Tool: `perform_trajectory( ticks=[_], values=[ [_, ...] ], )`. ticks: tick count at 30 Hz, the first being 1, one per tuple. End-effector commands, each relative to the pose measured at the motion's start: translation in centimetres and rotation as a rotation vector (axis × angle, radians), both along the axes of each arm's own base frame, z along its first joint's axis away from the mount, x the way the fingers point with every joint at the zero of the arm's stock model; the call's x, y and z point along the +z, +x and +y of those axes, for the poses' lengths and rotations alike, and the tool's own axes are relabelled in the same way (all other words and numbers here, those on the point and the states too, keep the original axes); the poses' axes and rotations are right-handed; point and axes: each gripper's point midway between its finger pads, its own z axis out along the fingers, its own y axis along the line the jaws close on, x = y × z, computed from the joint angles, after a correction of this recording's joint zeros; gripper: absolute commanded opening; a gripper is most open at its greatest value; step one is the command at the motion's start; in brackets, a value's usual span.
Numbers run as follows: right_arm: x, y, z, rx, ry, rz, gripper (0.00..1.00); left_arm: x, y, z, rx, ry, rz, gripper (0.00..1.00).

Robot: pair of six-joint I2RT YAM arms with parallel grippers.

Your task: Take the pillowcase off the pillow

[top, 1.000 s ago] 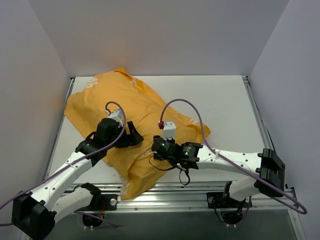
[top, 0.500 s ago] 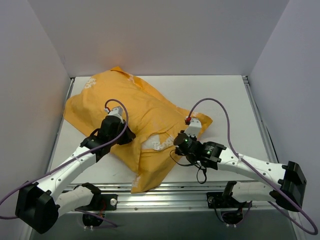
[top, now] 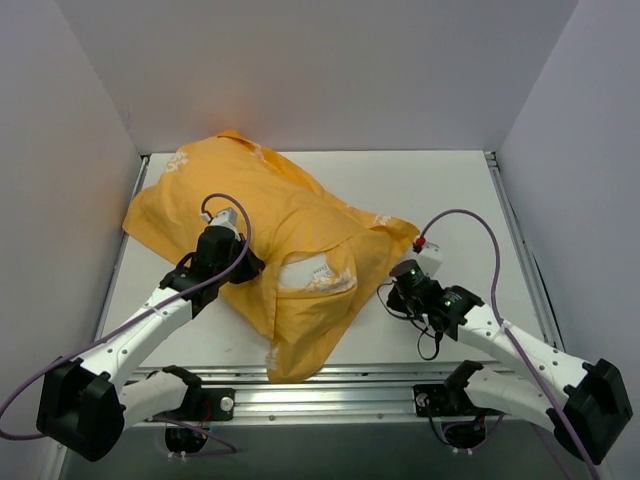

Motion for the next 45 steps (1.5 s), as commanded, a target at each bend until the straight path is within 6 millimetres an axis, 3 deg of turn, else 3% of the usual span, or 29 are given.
perform_trajectory(
  ticks=[1,3,4,5,6,7,10,16,19,21,22,26,29,32,34,35,37,39,40,41,42,43,44,45],
  values=[
    [5.2,2.0,3.8,0.184,0.012,-0.089,0.02,0.2,0.0,-0.5,-0.015,0.021,-0.021,0.02],
    [6.9,2.5,4.8,0.233,-0.039,-0.113,0.16,0.6,-0.2,-1.0,-0.027,0.012,-0.027,0.02],
    [9.6,3.2,5.8,0.244,-0.027,-0.163,0.24,0.8,-0.3,-1.3,-0.036,0.009,-0.03,0.02],
    [10.5,2.9,6.9,0.277,-0.037,-0.179,0.4,0.9,-0.3,-1.4,-0.036,0.008,-0.033,0.02],
    [10.4,3.1,7.5,0.291,-0.071,-0.172,0.48,0.9,-0.4,-1.4,-0.036,0.008,-0.034,0.02],
    [12.1,3.7,8.2,0.287,-0.071,-0.21,0.55,0.9,-0.3,-1.4,-0.035,0.009,-0.034,0.02],
    [11.7,4.8,10.1,0.304,-0.115,-0.192,0.72,1.0,-0.3,-1.4,-0.033,0.013,-0.035,0.02],
    [7.4,7.3,11.3,0.296,-0.228,-0.154,0.74,0.8,-0.5,-0.9,-0.016,0.031,-0.028,0.02],
    [4.2,8.2,10.4,0.281,-0.251,-0.116,0.7,0.6,-0.6,-0.6,-0.007,0.037,-0.023,0.02],
    [2.7,8.3,8.8,0.251,-0.277,-0.081,0.65,0.4,-0.8,-0.3,-0.001,0.048,-0.018,0.02],
    [2.5,8.7,7.5,0.215,-0.288,-0.075,0.56,0.2,-0.8,-0.1,0.007,0.057,-0.016,0.02],
    [3.5,8.8,2.8,0.117,-0.275,-0.091,0.46,-0.4,-1.3,1.3,0.035,0.073,-0.001,0.02],
    [3.3,8.4,-0.1,0.061,-0.259,-0.084,0.39,-1.0,-1.6,2.4,0.052,0.049,0.016,0.02],
    [1.5,7.9,-1.0,0.041,-0.2,-0.06,0.22,-1.8,-1.8,3.3,0.064,0.039,0.04,0.02],
    [-0.5,7.2,-0.7,0.056,-0.141,-0.031,0.07,-1.6,-1.9,3.4,0.056,0.034,0.039,0.02],
    [-0.6,7.7,-0.1,0.062,-0.1,-0.058,0.02,-1.3,-1.8,3.2,0.03,0.042,0.022,0.02],
    [-1.5,7.4,1.7,0.136,-0.016,-0.056,0.0,1.5,-2.2,0.9,-0.092,-0.005,-0.051,0.02],
    [-0.4,8.2,3.8,0.202,0.077,-0.131,0.0,5.0,-2.9,-0.8,-0.213,0.0,-0.168,0.02],
    [0.6,8.4,5.6,0.265,0.151,-0.176,0.0,8.0,-2.9,-1.8,-0.253,-0.005,-0.243,0.02],
    [0.6,8.2,6.1,0.295,0.177,-0.19,0.0,9.4,-4.0,-3.0,-0.341,0.028,-0.288,0.04],
    [1.1,8.2,6.7,0.323,0.206,-0.21,0.0,10.6,-4.4,-3.7,-0.383,0.039,-0.321,0.1],
    [2.2,8.2,7.9,0.371,0.257,-0.25,0.0,11.9,-4.6,-4.2,-0.408,0.053,-0.356,0.33],
    [2.5,8.1,8.3,0.392,0.278,-0.263,0.0,14.1,-5.3,-5.4,-0.468,0.068,-0.418,0.39],
    [2.7,8.0,8.7,0.411,0.294,-0.273,0.0,14.6,-5.3,-6.1,-0.498,0.085,-0.436,0.43]
  ],
)
